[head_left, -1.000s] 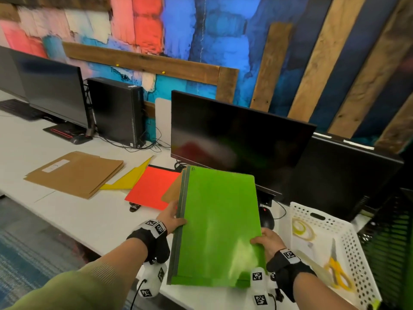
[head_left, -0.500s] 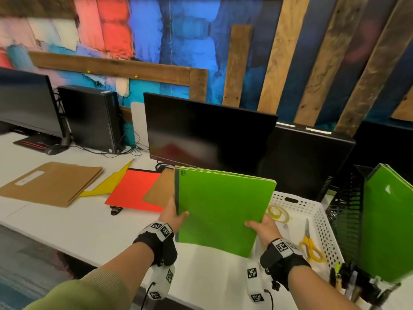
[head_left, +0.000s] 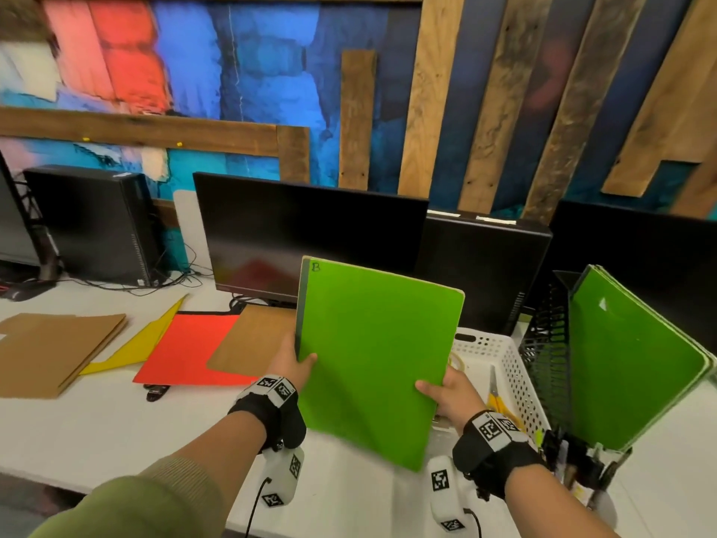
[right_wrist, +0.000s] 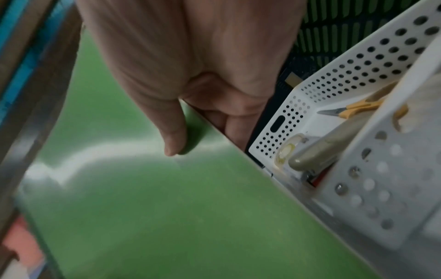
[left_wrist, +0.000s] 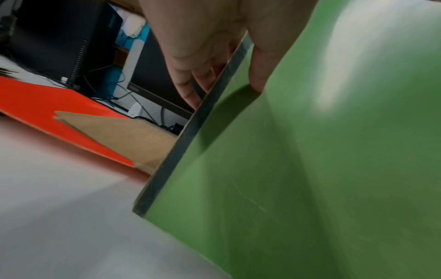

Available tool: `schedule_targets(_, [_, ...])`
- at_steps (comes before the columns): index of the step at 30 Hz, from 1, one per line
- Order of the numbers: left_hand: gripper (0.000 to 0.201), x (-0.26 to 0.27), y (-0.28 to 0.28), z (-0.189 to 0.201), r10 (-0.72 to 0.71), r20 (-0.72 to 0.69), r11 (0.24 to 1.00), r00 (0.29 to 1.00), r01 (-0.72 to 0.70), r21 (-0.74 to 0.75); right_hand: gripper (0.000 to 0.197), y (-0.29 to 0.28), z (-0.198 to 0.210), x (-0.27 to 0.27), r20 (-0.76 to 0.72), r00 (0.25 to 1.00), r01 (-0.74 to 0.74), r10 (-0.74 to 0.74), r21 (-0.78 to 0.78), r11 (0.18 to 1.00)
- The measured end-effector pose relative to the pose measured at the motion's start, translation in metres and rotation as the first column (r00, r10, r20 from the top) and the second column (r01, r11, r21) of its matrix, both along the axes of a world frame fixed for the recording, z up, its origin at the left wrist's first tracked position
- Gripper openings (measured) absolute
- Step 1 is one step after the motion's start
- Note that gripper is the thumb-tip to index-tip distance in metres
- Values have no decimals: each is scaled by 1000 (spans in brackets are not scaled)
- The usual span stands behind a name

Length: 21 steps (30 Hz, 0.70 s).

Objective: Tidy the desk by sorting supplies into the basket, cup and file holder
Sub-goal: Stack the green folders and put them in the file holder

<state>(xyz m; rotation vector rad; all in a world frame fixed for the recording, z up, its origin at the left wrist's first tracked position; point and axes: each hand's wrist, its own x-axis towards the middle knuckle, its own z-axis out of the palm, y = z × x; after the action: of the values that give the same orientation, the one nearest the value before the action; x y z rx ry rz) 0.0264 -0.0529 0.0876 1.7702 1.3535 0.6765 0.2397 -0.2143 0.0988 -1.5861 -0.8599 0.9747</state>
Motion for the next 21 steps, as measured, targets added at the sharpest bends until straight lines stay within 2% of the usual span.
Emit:
schedule_targets(5, [71, 37, -6, 15, -165, 11, 986, 986, 165, -3, 31, -22, 28, 15, -31, 997, 73, -71, 35, 997])
schedule_targets(8, [82, 67, -17, 16, -258, -52, 966, 965, 259, 18, 29, -38, 40, 30, -70, 981, 183, -178, 67, 981])
schedule_targets(13, [70, 118, -43, 22, -442, -199, 888, 875, 458, 45, 30, -72, 62, 53, -60, 931, 364, -359, 158, 918])
schedule_targets(17, [61, 159, -66, 31, -617, -217, 771, 757, 637, 29, 27, -99, 79, 78, 75, 833, 530, -549, 181, 829])
schedule_targets(21, [57, 194, -89, 39, -676, -180, 725, 715, 689, 16, 18, -123, 93, 99, 233, 694, 641, -681, 229, 732])
